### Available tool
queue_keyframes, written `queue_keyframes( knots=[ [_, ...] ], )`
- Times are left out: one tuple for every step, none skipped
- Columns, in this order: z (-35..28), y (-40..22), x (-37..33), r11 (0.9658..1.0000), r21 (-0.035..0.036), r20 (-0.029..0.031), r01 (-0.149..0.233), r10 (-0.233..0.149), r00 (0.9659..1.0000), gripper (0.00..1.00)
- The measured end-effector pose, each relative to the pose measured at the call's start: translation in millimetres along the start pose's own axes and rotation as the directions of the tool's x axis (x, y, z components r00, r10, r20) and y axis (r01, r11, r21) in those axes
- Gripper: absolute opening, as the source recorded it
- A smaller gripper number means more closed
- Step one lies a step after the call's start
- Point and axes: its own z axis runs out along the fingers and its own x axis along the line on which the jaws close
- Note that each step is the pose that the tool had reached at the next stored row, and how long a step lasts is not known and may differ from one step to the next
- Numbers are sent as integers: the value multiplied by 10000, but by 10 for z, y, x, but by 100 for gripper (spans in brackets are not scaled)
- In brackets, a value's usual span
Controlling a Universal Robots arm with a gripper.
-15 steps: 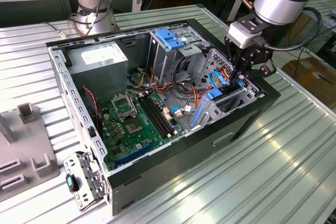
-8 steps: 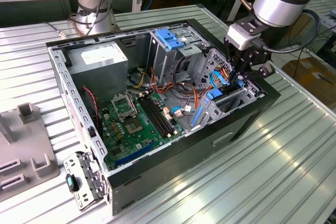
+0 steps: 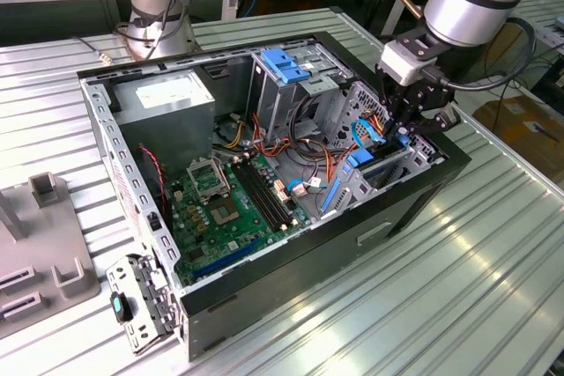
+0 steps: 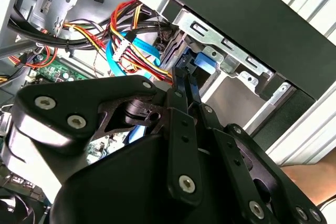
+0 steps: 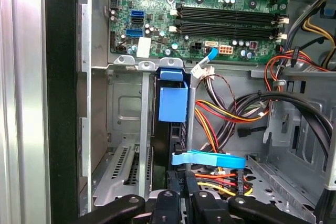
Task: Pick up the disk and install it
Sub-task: 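Insert the second disk wire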
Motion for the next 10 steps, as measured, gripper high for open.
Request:
queue_keyframes(
  knots=[
    [-3, 0, 1, 10000, 0, 1, 0, 0, 10000, 16],
    [-5, 0, 1, 10000, 0, 3, 0, 0, 10000, 16],
    [-7, -1, 1, 10000, 0, 2, 0, 0, 10000, 16],
    [-14, -2, 1, 10000, -1, -2, 0, 0, 10000, 16],
    [-17, -2, 0, 10000, 0, 1, 0, 0, 10000, 16],
    [-18, -2, 0, 10000, 0, 1, 0, 0, 10000, 16],
    [-20, -2, 4, 10000, 0, -3, 1, -1, 10000, 16],
    [-20, -2, 9, 10000, 0, -2, 1, -1, 10000, 16],
    [-20, -1, 13, 10000, 0, -2, 0, 0, 10000, 16],
    [-20, -1, 16, 10000, 0, -2, 1, -1, 10000, 16]
  ],
)
